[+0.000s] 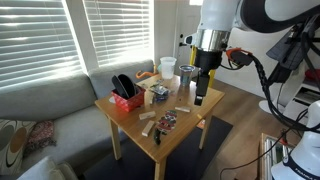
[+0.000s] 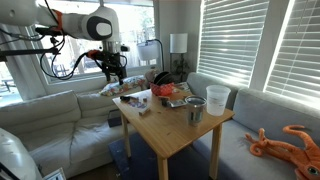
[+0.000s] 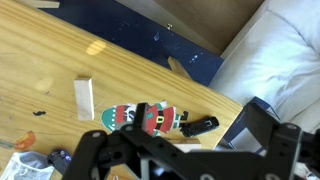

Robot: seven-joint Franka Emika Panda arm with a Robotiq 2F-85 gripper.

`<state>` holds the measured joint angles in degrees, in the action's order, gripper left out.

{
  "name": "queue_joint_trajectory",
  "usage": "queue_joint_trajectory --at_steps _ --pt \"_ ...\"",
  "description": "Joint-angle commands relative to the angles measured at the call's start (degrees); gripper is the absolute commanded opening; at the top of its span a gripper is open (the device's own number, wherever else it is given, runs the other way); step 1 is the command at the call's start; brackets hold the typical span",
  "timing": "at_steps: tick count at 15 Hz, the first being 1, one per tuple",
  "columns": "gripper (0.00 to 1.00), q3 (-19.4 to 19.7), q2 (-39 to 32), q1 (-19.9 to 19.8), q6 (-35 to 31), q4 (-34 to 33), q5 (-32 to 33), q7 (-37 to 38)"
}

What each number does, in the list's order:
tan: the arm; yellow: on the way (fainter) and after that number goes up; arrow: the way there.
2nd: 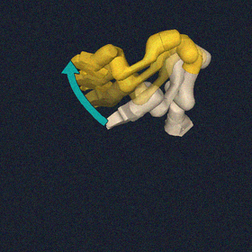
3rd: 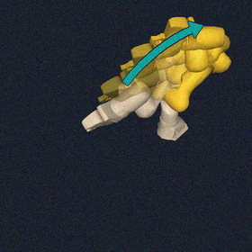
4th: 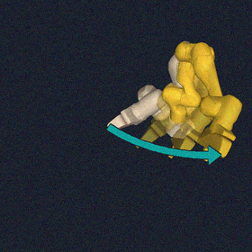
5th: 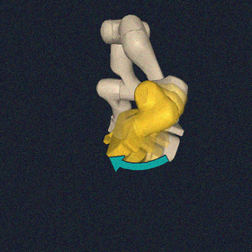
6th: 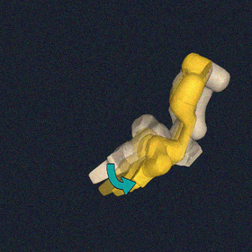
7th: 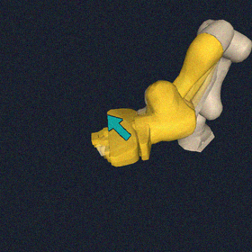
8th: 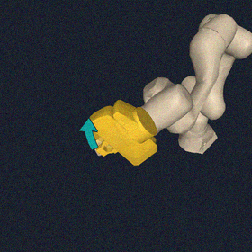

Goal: Pick up a wooden block and put it in the frost cold cup

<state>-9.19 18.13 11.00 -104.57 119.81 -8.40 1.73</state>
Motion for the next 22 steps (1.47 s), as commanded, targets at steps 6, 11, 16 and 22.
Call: queue_joint_trajectory --at_steps 6,11,16,22 --pt "1.0 -0.3 0.0 -0.3 0.1 -0.1 -0.1 -0.1" --pt "1.0 -0.3 0.0 -0.3 0.1 -0.1 -0.1 -0.1" --pt "1.0 -0.2 2.1 -2.2 -4.7 2.4 2.4 3.6" --pt "1.0 1.5 2.3 -5.5 -5.2 5.6 7.4 3.0"
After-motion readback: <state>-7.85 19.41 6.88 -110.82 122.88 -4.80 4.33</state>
